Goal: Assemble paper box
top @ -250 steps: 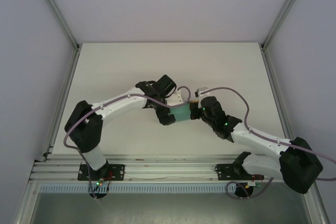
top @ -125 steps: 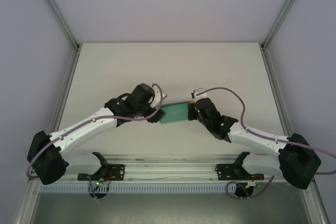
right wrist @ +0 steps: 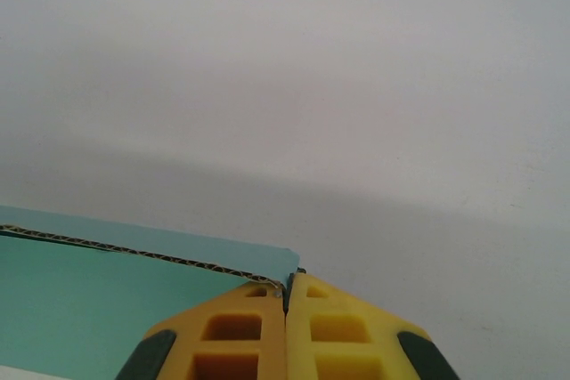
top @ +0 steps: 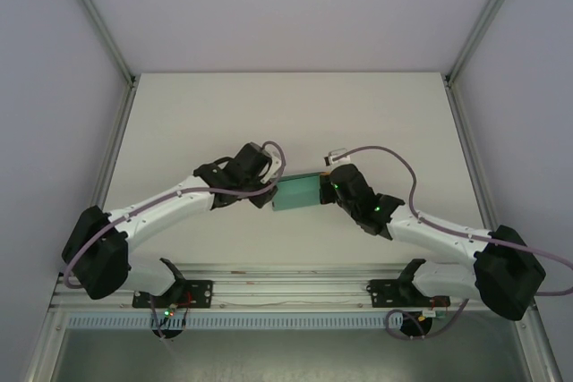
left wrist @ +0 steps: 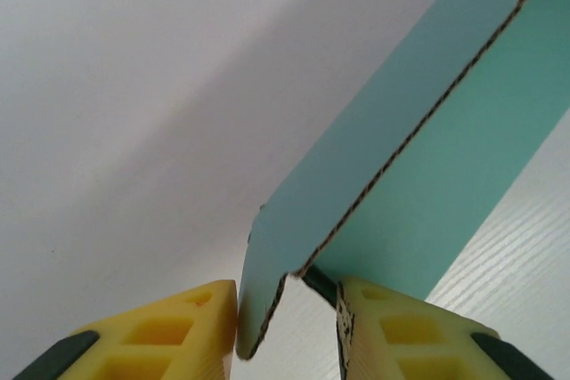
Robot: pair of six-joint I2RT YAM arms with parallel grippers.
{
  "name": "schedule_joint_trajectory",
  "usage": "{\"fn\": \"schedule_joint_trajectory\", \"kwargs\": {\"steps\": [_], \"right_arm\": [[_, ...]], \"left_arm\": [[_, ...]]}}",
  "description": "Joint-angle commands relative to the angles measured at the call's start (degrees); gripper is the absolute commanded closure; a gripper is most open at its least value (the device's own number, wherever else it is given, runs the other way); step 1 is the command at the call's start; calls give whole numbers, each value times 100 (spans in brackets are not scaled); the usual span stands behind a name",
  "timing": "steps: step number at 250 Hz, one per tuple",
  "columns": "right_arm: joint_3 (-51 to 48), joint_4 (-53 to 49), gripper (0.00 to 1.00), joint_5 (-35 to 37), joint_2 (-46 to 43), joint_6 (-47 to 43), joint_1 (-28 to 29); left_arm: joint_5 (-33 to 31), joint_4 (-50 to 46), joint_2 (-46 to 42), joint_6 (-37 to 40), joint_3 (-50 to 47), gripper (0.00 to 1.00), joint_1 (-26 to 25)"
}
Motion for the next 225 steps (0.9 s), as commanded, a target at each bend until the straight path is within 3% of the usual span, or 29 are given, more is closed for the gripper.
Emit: {"fn": "schedule_joint_trajectory", "kwargs": {"steps": [1, 32, 67, 107, 132, 177, 225], "right_arm": [[76, -567, 100, -85, 137, -63, 45], [111, -619, 100, -103, 167, -63, 44], [131, -641, 100, -96, 173, -63, 49], [151, -644, 100, -90, 207, -37, 45], [144, -652, 100, -116, 206, -11, 46], [164, -750, 100, -46, 232, 2, 70], [181, -924, 100, 660, 291, -36, 457]], "left_arm": [[-130, 10, -31, -108, 273, 67, 62], [-198, -38, -12, -130, 359, 67, 108], [-230, -183, 47, -198, 431, 79, 136], [-189, -281, 133, -304, 378, 82, 136], [-236, -283, 192, -453, 383, 100, 136], [27, -180, 144, -1005, 418, 100, 127], [303, -532, 257, -2321, 549, 100, 136]]}}
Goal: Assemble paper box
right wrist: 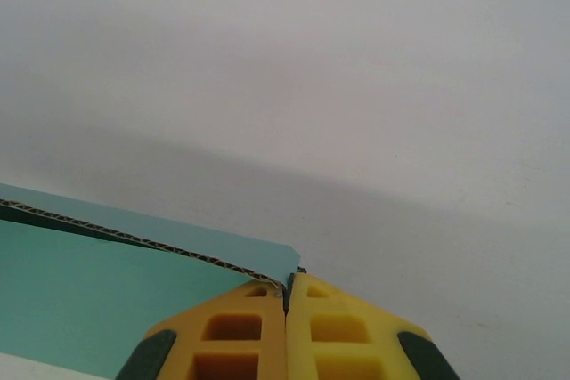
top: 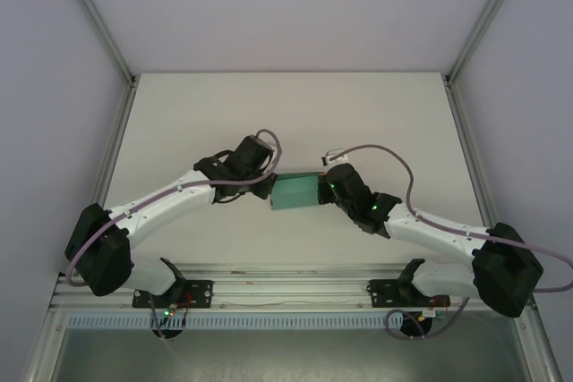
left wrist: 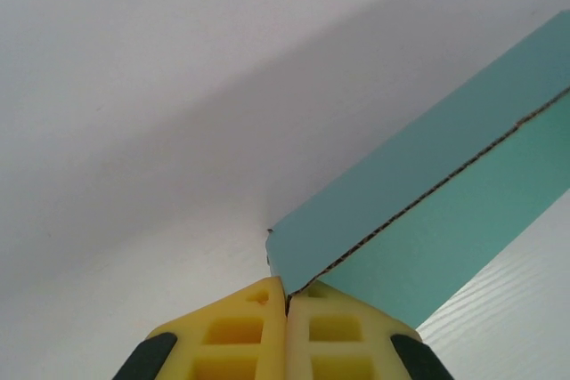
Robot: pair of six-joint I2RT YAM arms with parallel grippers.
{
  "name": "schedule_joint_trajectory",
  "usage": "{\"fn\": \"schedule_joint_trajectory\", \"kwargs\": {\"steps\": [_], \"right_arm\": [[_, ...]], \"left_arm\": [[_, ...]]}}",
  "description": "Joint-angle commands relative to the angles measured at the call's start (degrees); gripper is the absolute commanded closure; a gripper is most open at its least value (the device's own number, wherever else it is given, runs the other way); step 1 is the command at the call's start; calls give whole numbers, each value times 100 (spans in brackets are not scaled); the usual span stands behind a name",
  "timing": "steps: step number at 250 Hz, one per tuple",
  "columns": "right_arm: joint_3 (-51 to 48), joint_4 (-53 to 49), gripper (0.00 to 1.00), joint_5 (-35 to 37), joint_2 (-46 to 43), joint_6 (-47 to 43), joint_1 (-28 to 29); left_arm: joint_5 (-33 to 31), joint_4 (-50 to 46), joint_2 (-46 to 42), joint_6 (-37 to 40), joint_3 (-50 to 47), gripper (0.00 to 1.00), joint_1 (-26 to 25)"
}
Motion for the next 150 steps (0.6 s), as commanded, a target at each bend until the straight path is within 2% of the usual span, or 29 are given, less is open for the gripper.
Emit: {"fn": "schedule_joint_trajectory", "kwargs": {"steps": [1, 19, 40, 66, 108, 150], "right_arm": [[20, -718, 100, 399, 169, -41, 280], [15, -746, 100, 571, 234, -3, 397], [-15, -750, 100, 720, 317, 38, 502], [-33, -751, 100, 816, 339, 64, 582], [-56, -759, 100, 865, 297, 66, 673], [-106, -770, 100, 919, 303, 98, 683]], "left_arm": [[319, -324, 135, -1095, 179, 100, 51], [743, -400, 237, -1383, 185, 100, 59], [500, -835, 331, -1608, 424, 100, 90], [919, -1042, 457, -1762, 610, 100, 224], [1481, -1399, 593, -1697, 1012, 100, 415], [1644, -1859, 744, -1676, 1292, 100, 539]]}}
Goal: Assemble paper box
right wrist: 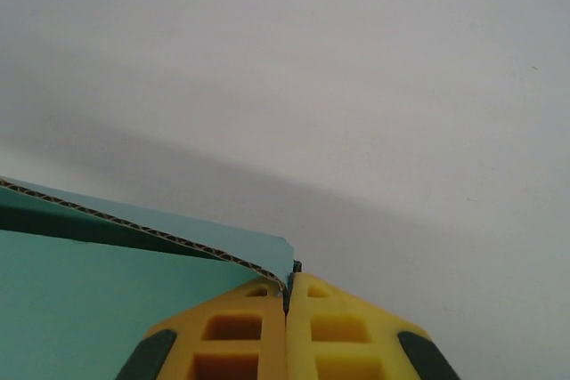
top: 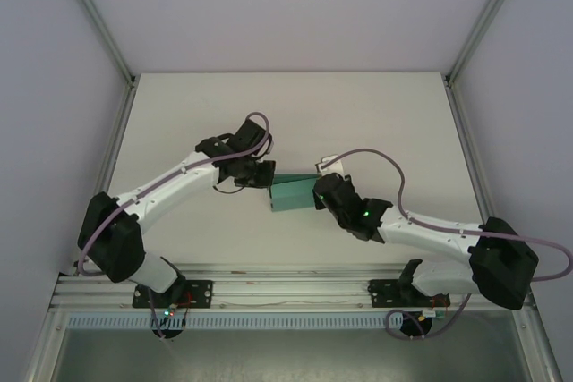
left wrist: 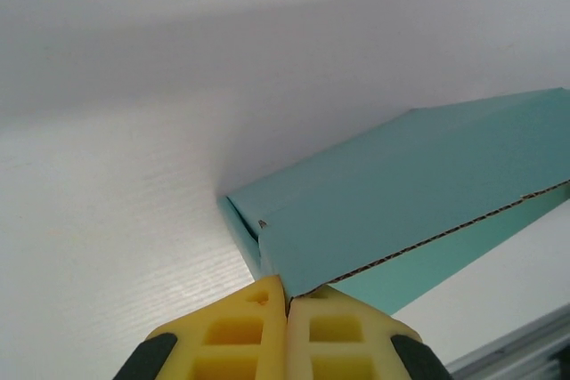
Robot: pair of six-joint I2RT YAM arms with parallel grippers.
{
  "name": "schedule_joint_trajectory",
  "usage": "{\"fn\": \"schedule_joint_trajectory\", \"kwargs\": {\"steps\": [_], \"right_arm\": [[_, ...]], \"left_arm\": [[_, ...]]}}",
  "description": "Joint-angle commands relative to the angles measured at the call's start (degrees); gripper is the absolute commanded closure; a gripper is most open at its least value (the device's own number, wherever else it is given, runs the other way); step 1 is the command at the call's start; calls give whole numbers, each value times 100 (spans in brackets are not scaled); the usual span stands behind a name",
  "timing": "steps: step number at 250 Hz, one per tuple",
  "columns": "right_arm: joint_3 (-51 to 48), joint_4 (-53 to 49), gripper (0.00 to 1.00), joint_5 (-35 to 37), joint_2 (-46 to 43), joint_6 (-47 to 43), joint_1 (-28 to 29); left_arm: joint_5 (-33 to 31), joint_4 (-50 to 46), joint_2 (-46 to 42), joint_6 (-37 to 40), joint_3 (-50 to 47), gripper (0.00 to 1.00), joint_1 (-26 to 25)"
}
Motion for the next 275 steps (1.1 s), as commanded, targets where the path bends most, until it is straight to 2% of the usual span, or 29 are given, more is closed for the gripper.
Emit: {"fn": "schedule_joint_trajectory", "kwargs": {"steps": [1, 39, 51, 74, 100, 127, 163, 216, 252, 275], "right_arm": [[-139, -655, 100, -125, 122, 81, 102], [-162, -625, 100, -65, 87, 165, 112], [-143, -637, 100, -40, 89, 203, 127], [-134, -604, 100, -9, 114, 325, 146], [-137, -522, 100, 13, 186, 367, 190], [-90, -552, 100, 32, 250, 368, 203], [-124, -425, 100, 178, 246, 350, 210], [-421, 96, 100, 79, 170, 284, 229], [-583, 269, 100, 16, 153, 267, 227], [-615, 302, 99, -49, 109, 327, 226]], "left_arm": [[490, -589, 135, -111, 287, 100, 62], [626, -989, 305, -126, 547, 100, 212], [451, -1053, 342, -306, 610, 100, 227], [627, -603, 348, -710, 335, 100, 227], [686, -213, 339, -731, -10, 100, 218], [160, -90, 242, -764, -235, 100, 110], [-633, 111, 3, -689, -535, 100, -291], [-2175, 650, -491, -883, -1413, 100, -1153], [-2376, 1594, -532, -1264, -2133, 100, -1616], [-2624, 1866, -492, -1528, -2425, 100, -1737]]}}
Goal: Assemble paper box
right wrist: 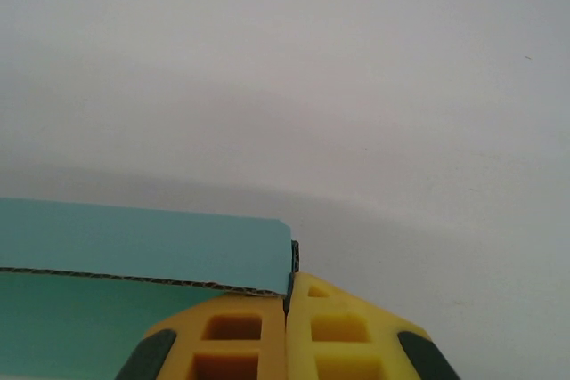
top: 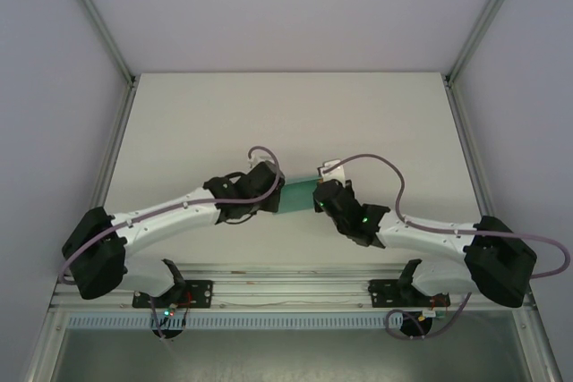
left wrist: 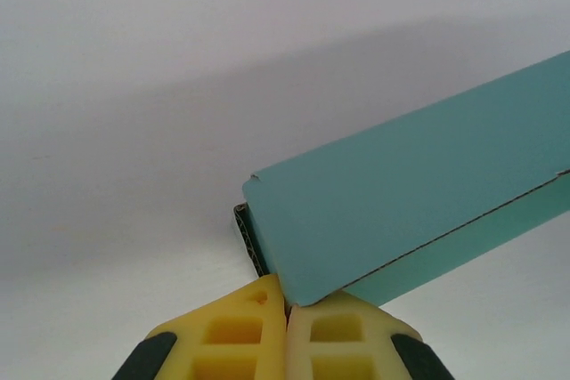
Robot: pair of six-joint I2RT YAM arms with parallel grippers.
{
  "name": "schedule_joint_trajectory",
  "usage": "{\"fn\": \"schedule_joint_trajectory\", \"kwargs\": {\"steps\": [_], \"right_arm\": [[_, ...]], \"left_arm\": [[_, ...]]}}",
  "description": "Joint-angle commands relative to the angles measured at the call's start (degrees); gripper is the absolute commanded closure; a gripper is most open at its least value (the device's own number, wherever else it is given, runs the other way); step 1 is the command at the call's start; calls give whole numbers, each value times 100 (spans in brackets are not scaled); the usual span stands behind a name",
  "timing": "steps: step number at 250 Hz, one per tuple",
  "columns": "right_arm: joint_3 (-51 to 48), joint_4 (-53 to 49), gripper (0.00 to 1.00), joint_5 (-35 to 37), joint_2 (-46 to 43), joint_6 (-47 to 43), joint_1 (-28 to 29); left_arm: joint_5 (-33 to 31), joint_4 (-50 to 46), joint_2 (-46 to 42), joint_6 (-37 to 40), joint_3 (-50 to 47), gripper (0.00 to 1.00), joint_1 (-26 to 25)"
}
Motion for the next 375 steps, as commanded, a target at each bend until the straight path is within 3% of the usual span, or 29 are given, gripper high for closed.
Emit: {"fn": "schedule_joint_trajectory", "kwargs": {"steps": [1, 26, 78, 122, 154, 203, 231, 283, 333, 375], "right_arm": [[-227, -309, 98, -345, 58, 52, 77], [-191, -423, 88, -309, -82, 229, 77], [132, -1159, 45, -527, -638, 393, 1], [400, -1431, 30, -1104, -1146, 646, -385], [658, -1474, 25, -1406, -1258, 745, -807], [1160, -1736, 31, -2270, -678, 1030, -1459], [1226, -1821, 42, -2545, -246, 1284, -1714], [732, -1456, 48, -2578, 169, 1354, -1772], [168, -937, 52, -2857, 225, 1513, -1778], [24, -973, 56, -2657, 305, 1546, -1776]], "left_arm": [[-214, 115, 335, -491, -624, 100, -179], [-318, 146, 287, -587, -807, 100, -188], [-446, 132, 155, -439, -770, 100, -186], [-468, 83, 168, -267, -665, 100, -189], [-457, 80, 181, -186, -598, 100, -187], [-483, -1, 234, -100, -462, 100, -187], [-476, -33, 238, -66, -423, 98, -189], [-365, -24, 251, 22, -373, 98, -189], [-175, -106, -71, 379, -326, 73, -190], [-301, -642, -352, 768, -186, 55, -177]]}}
